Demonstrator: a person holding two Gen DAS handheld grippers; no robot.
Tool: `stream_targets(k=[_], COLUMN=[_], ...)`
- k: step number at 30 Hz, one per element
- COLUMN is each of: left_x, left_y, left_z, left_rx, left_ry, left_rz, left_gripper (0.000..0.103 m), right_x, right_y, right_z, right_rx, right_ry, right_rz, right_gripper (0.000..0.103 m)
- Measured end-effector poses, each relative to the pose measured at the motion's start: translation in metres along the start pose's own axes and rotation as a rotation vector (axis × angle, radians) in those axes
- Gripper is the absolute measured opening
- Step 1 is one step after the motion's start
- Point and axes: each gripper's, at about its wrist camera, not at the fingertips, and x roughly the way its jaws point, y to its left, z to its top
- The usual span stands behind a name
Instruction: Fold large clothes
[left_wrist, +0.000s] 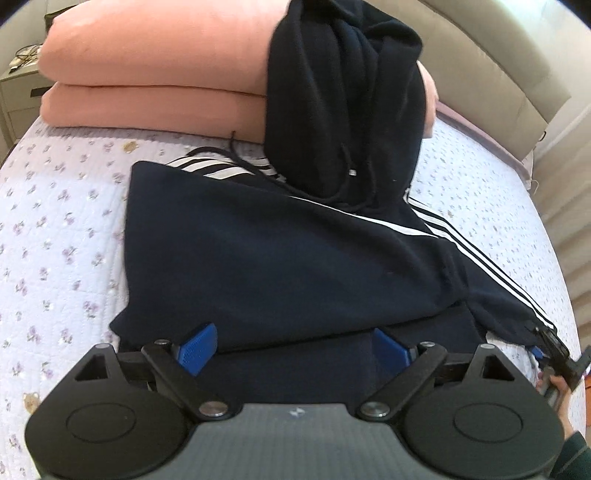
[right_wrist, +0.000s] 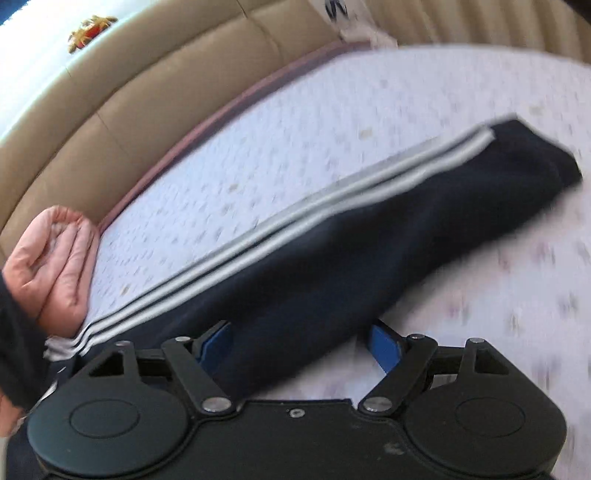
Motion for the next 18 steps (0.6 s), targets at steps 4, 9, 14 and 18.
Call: stream_targets(k=[4,9,14,18], left_x=[0.005,0.017,0.022,0.019], left_y=[-0.007,-0.001,0.006,0.014], left_z=[-0.002,-0.008,-0.007,-0.005], left_rx=[0.009,-0.035,-0.057,-0.076], left_ry=[0.003,0.055,0.055,0.031], left_rz=[-0.008,-0.03,-0.056,-0.073], left_gripper=[0.093,0.093,0.093,0.093], right_x=[0.009,-0.015,-0.012,0.003], right_y=[-0.003,-0.015,-0.043,-0.062], right_z=[0.007,0.0,0.013,0.03], right_rx=[0.009,0.147,0.311,0.402], right_ry=[-0.082,-0.04,-0.076,-0.113], right_rz=[-0.104,-0.199,-0.079,-0.03], right_gripper=[0.004,0.003,0.055,0.061])
